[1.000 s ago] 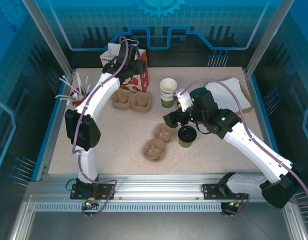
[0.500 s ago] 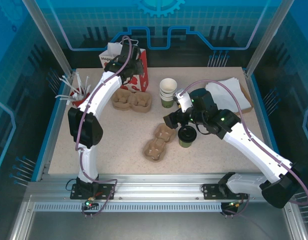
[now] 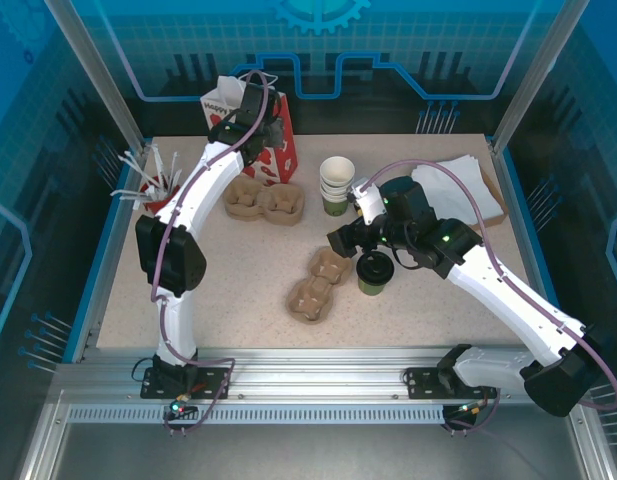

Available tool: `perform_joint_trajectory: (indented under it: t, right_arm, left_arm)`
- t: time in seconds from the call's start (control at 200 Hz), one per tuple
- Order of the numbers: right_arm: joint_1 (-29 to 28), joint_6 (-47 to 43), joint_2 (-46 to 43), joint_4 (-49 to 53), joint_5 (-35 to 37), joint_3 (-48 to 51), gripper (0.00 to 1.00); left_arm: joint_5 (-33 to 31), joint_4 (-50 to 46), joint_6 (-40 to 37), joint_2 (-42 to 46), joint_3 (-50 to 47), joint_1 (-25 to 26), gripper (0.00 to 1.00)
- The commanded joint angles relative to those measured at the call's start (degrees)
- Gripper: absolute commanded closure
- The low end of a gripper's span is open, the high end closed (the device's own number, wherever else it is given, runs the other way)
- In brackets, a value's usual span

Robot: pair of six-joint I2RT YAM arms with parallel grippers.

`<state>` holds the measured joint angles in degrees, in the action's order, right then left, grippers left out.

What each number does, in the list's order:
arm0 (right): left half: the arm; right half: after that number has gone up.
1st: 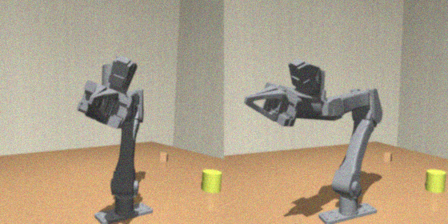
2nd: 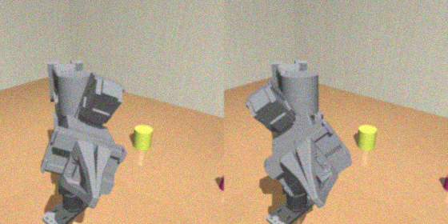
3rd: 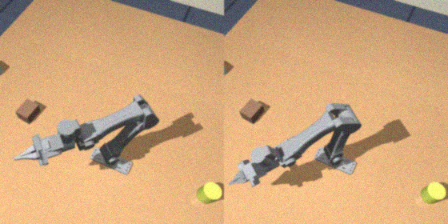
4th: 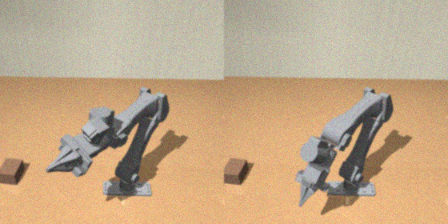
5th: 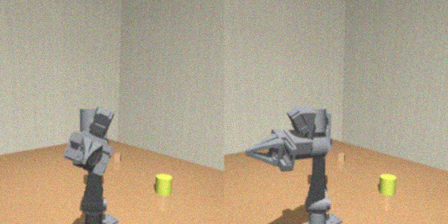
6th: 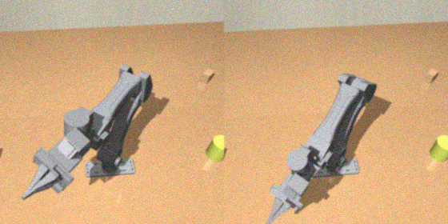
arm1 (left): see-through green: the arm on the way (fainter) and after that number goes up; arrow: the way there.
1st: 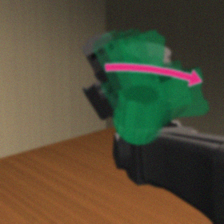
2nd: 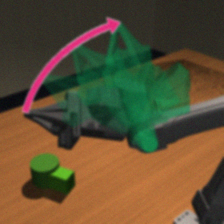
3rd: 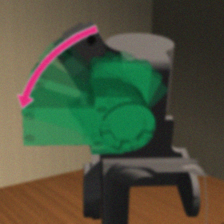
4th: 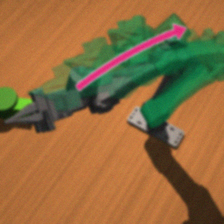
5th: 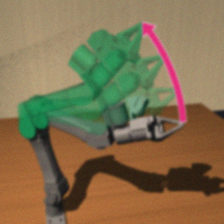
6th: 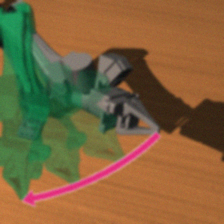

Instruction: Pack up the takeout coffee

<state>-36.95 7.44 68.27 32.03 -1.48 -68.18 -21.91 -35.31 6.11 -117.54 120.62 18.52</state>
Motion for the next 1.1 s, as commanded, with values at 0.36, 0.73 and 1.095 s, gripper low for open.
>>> perform_joint_trajectory:
  t: [0.36, 0.73, 1.095]
  right_arm:
    - [0.56, 0.34, -0.07, -0.48, 0.62, 0.35, 0.09]
    - [0.56, -0.74, -1.98, 1.94, 2.34, -2.66, 0.09]
    - [1.0, -3.42, -5.45, 5.92, 4.99, -5.9, 0.09]
  left_arm:
    - [-5.6, 3.08, -10.4, 5.5, 11.01, -0.17, 1.0]
    - [-4.21, -2.35, -11.55, 19.55, 6.51, 2.68, 1.0]
    - [-12.44, -9.65, -8.85, 39.63, -12.07, 15.28, 1.0]
